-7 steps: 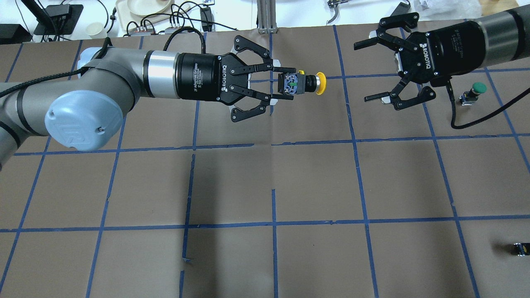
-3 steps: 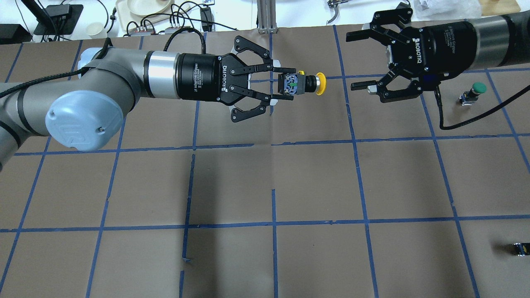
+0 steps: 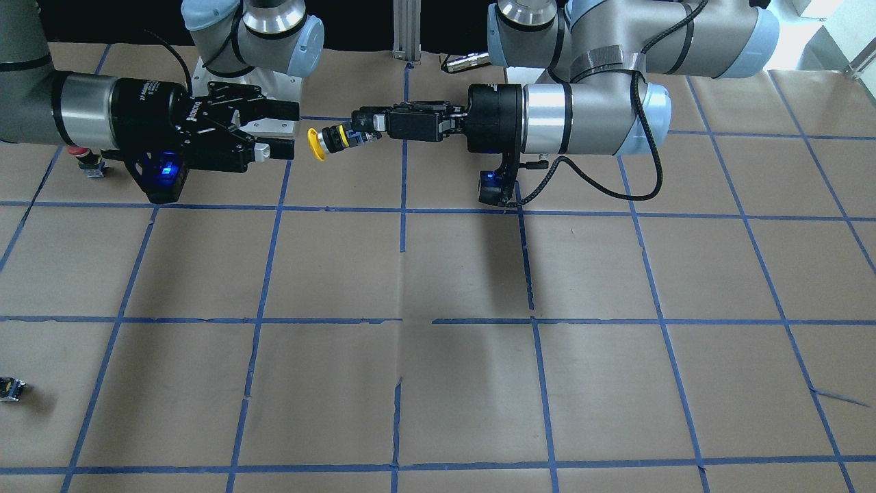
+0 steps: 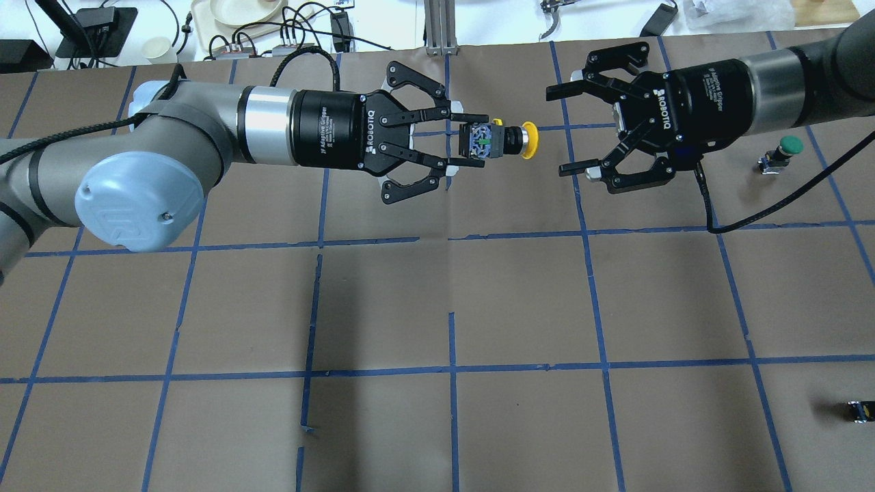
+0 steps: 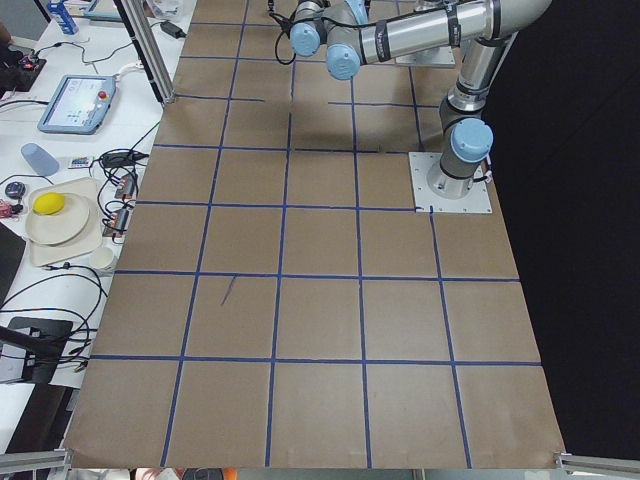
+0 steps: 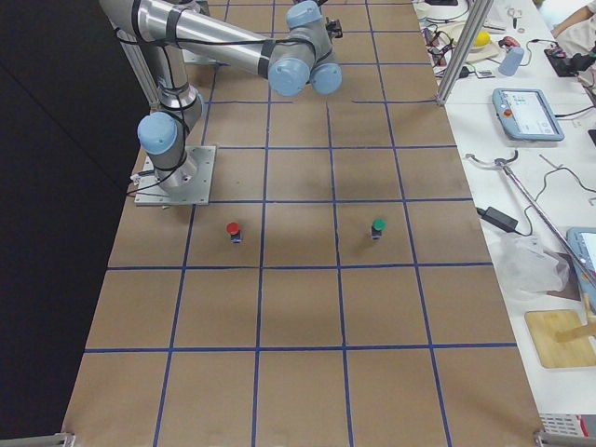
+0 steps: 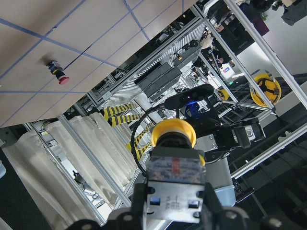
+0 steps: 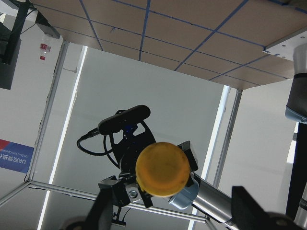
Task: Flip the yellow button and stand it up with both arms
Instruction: 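Close the right gripper on the yellow cap and open the left gripper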
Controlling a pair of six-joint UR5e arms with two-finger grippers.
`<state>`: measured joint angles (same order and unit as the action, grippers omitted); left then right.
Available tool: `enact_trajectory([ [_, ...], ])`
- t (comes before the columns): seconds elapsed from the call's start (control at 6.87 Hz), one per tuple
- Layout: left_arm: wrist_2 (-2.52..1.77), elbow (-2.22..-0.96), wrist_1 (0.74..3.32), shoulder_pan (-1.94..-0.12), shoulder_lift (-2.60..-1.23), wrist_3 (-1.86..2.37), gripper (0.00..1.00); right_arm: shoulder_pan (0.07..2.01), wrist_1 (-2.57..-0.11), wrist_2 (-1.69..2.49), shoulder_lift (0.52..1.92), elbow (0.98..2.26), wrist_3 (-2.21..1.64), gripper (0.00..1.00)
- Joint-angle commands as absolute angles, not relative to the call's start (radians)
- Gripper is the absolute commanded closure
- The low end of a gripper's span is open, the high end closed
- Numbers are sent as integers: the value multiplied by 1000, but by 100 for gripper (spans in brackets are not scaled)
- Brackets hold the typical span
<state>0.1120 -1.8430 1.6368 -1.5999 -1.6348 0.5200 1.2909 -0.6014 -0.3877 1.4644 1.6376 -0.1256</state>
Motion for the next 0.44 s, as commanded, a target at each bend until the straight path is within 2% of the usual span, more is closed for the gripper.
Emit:
enact_trajectory([
  [0.0, 112, -1844, 1637, -1600, -1635, 520, 96, 1347, -607, -376, 1459, 1648, -127, 13],
  [0.15, 112, -1844, 1637, -1600, -1635, 520, 96, 1351, -629, -377, 1454, 1649, -127, 13],
  [0.29, 112, -1844, 1637, -1600, -1635, 520, 96, 1351, -629, -377, 1454, 1649, -127, 20],
])
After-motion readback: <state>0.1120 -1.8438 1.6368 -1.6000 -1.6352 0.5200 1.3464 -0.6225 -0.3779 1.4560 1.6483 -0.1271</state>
